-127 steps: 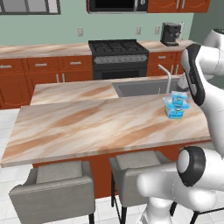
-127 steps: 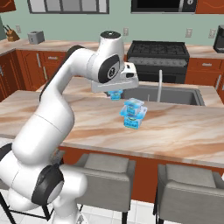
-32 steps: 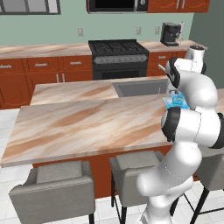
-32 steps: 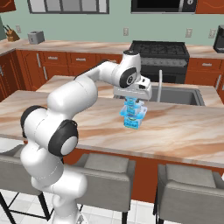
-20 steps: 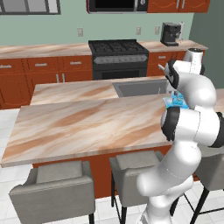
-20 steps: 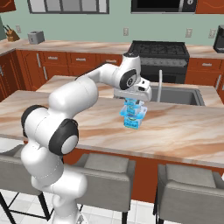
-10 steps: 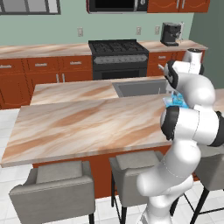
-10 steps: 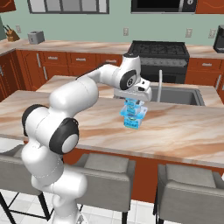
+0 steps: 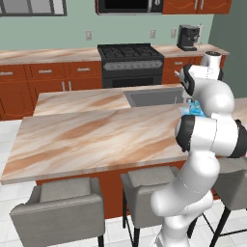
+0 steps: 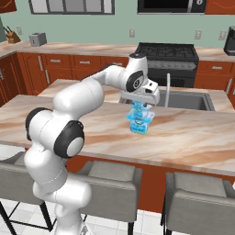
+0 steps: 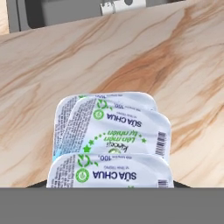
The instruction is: Stack the yogurt containers by placing the smaller containers on top of the larger containers.
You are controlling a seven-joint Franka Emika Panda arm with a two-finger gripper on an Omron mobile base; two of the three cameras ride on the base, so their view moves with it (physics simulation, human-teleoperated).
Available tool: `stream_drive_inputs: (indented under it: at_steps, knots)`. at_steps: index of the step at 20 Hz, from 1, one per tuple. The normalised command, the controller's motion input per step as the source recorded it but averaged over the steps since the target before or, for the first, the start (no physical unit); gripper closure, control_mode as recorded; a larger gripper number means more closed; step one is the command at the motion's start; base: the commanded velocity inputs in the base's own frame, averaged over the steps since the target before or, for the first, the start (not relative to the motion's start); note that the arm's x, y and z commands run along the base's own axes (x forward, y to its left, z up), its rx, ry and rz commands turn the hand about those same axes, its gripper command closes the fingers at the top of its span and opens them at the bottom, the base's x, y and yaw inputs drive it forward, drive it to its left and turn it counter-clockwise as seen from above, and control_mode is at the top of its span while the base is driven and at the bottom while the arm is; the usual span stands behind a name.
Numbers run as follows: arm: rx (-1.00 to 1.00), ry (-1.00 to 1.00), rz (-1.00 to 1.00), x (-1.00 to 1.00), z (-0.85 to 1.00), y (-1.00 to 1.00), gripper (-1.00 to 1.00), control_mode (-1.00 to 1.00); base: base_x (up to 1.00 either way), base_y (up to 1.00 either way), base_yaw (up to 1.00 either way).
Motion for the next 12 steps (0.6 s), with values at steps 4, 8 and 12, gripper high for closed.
stream_drive_inputs:
  at_steps: [4, 8, 12]
  knots:
    - [0.00, 0.00, -0.01, 0.01, 0.00, 0.00, 1.00, -1.00, 0.00, 0.00, 0.00]
    - [0.00, 0.00, 0.00, 0.00, 0.00, 0.00, 1.00, -1.00, 0.00, 0.00, 0.00]
    - [0.00, 0.00, 0.00, 0.00, -0.01, 0.00, 1.00, -1.00, 0.00, 0.00, 0.00]
